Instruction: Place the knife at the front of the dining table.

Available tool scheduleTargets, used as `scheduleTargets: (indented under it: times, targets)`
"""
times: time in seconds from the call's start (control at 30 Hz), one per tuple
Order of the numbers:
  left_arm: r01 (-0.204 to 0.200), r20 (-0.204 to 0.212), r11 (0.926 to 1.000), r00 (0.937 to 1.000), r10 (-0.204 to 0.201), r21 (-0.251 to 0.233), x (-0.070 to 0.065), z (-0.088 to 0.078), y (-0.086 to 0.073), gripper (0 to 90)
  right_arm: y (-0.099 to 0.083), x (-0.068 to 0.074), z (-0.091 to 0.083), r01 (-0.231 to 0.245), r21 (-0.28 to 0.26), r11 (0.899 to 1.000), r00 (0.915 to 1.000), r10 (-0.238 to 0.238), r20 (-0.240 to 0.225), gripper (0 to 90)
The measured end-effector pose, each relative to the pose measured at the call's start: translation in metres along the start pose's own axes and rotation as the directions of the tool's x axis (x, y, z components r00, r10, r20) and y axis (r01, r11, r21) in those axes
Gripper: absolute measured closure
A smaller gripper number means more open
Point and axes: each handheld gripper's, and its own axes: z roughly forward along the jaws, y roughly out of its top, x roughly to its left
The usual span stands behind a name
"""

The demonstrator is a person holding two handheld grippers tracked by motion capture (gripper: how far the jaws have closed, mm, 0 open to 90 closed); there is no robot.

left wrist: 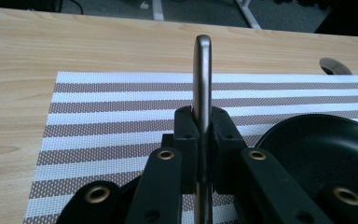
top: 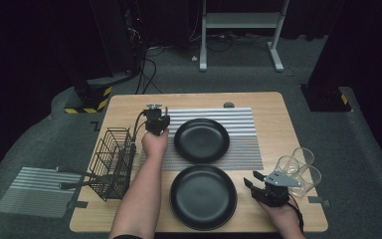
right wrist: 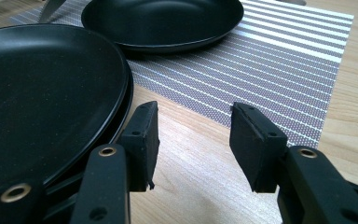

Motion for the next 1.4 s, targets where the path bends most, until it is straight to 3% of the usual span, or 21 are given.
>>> scheduleTargets:
  times: [0.07, 0.1, 0.13, 0.17, 0.23, 0.33, 0.4, 0.5, 0.67, 0.9, 0.93, 0.97, 1.07, 1.1, 1.2, 1.4]
  targets:
    - [-0.004, -0.004, 0.9999, 1.0, 0.005, 0.015, 0.004, 0.003, -0.001, 82.9, 0.0, -0.001, 0.0, -0.004, 0.002, 1.0, 1.0, 0.004, 0.002, 52.0]
    - [0.018, -0.001, 0.9998, 0.9998, -0.018, 0.012, 0.003, 0.005, -0.002, 82.9, 0.0, -0.001, 0.0, -0.007, 0.005, 1.0, 1.0, 0.007, 0.001, 52.0]
    - [-0.003, -0.005, 0.9997, 1.0, 0.003, 0.026, 0.006, 0.005, -0.003, 83.0, -0.001, -0.002, 0.0, 0.006, 0.012, 1.0, 1.0, -0.006, 0.0, 52.0]
    - [0.026, 0.0, 0.9993, 0.9997, -0.026, 0.026, 0.006, 0.007, -0.004, 83.0, 0.0, -0.002, 0.0, 0.003, 0.005, 1.0, 1.0, -0.003, 0.002, 52.0]
    - [0.012, -0.001, 0.9993, 0.9999, -0.012, 0.036, 0.009, 0.007, -0.004, 82.9, 0.0, -0.002, 0.001, -0.005, 0.003, 1.0, 1.0, 0.005, 0.003, 52.0]
    - [0.033, 0.002, 0.9984, 0.9994, -0.033, 0.046, 0.009, 0.009, -0.005, 82.8, -0.001, -0.002, 0.001, -0.01, 0.008, 1.0, 0.9999, 0.01, 0.006, 52.0]
    - [0.008, -0.003, 0.9973, 1.0, -0.007, 0.073, 0.013, 0.01, -0.006, 82.8, -0.001, -0.001, 0.001, -0.019, 0.011, 1.0, 0.9998, 0.019, 0.005, 52.0]
    - [0.071, 0.0, 0.9943, 0.9974, -0.072, 0.079, 0.012, 0.012, -0.008, 82.7, -0.001, -0.002, 0.001, 0.01, 0.013, 1.0, 0.9999, -0.01, 0.007, 52.0]
    - [0.038, -0.004, 0.9967, 0.9993, -0.038, 0.072, 0.012, 0.012, -0.008, 82.4, -0.001, -0.001, 0.002, -0.01, 0.012, 1.0, 0.9999, 0.01, 0.009, 52.0]
    - [0.036, -0.013, 0.9965, 0.9993, -0.035, 0.076, 0.011, 0.012, -0.008, 82.4, -0.001, -0.001, 0.002, -0.006, 0.011, 1.0, 0.9999, 0.006, 0.009, 52.0]
    - [0.005, -0.017, 0.9963, 0.9998, -0.004, 0.086, 0.014, 0.012, -0.008, 82.4, -0.001, -0.001, 0.002, -0.004, 0.011, 1.0, 1.0, 0.004, 0.008, 52.0]
    - [0.04, -0.011, 0.996, 0.9992, -0.039, 0.08, 0.013, 0.013, -0.008, 82.4, -0.001, -0.001, 0.001, -0.003, 0.01, 1.0, 1.0, 0.003, 0.009, 52.0]
    - [0.033, -0.013, 0.9951, 0.9994, -0.032, 0.093, 0.013, 0.015, -0.008, 82.3, -0.001, -0.001, 0.002, -0.002, 0.011, 1.0, 1.0, 0.002, 0.007, 51.9]
    - [0.01, -0.013, 0.9949, 0.9999, -0.008, 0.1, 0.016, 0.015, -0.008, 82.2, -0.001, -0.001, 0.002, -0.004, 0.013, 1.0, 1.0, 0.004, 0.007, 51.9]
    - [0.068, -0.017, 0.9924, 0.9976, -0.067, 0.102, 0.015, 0.017, -0.009, 82.1, -0.001, -0.001, 0.002, -0.014, 0.012, 1.0, 0.9999, 0.014, 0.006, 51.9]
    - [0.069, -0.022, 0.9895, 0.9975, -0.067, 0.127, 0.015, 0.019, -0.012, 81.7, -0.001, -0.001, 0.001, -0.006, 0.009, 1.0, 1.0, 0.006, 0.006, 51.9]
